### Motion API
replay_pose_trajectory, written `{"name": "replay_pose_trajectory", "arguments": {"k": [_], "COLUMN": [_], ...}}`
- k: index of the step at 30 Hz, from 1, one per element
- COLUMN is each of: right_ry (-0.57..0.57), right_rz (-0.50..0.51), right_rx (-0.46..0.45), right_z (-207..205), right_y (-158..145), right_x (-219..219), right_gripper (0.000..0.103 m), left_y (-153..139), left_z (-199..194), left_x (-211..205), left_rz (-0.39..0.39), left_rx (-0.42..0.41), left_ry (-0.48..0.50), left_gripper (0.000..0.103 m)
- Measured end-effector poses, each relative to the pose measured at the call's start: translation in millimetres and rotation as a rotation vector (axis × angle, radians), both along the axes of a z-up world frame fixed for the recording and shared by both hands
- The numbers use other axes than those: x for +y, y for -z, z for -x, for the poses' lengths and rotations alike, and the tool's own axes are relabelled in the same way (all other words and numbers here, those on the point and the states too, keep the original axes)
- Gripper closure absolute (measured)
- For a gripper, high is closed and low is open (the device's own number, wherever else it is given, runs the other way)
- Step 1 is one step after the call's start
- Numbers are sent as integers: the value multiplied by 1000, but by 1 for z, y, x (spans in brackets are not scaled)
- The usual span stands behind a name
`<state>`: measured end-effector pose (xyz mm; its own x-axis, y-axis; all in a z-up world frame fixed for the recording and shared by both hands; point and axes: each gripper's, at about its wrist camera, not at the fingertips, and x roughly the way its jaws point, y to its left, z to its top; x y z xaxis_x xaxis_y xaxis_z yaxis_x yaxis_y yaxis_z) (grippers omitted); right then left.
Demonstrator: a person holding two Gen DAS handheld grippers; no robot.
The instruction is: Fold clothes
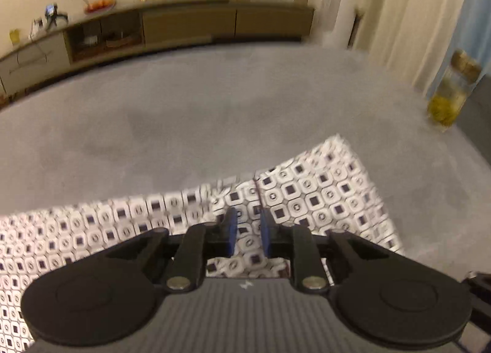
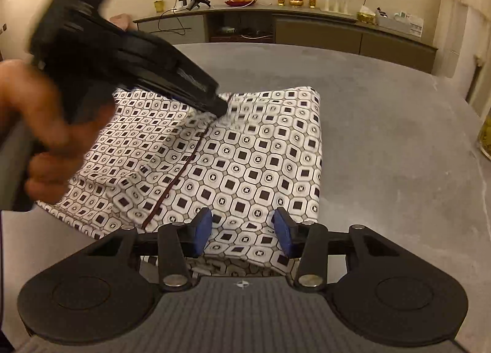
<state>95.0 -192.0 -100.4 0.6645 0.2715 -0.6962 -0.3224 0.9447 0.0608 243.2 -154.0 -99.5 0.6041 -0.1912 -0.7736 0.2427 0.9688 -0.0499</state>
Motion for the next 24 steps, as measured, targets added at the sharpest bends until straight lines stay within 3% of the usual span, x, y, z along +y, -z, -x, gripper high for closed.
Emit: {"name": "replay_pose_trajectory", "arguments": {"k": [9,15,19,24], "right_ry": [-7,-6,41,79], "right_rz": [-45,-8,-54,-23], "right_rx": [-53,-13,-78,-15], "right_z": [9,9,11,1], "right_y": [-9,-3,-13,-3], "right_x": [-1,4,-5,-5], "right_gripper": [53,51,51,51], "left_y": [-8,-7,-21,-19], "left_z": [20,25,43,70], "left_x": [13,12,14,18], "left_rz": [36,21,54,91], "left_rx": [6,6,-15,8], "left_ry": [3,-11,6,32], "left_gripper": [87,88,88,88]}}
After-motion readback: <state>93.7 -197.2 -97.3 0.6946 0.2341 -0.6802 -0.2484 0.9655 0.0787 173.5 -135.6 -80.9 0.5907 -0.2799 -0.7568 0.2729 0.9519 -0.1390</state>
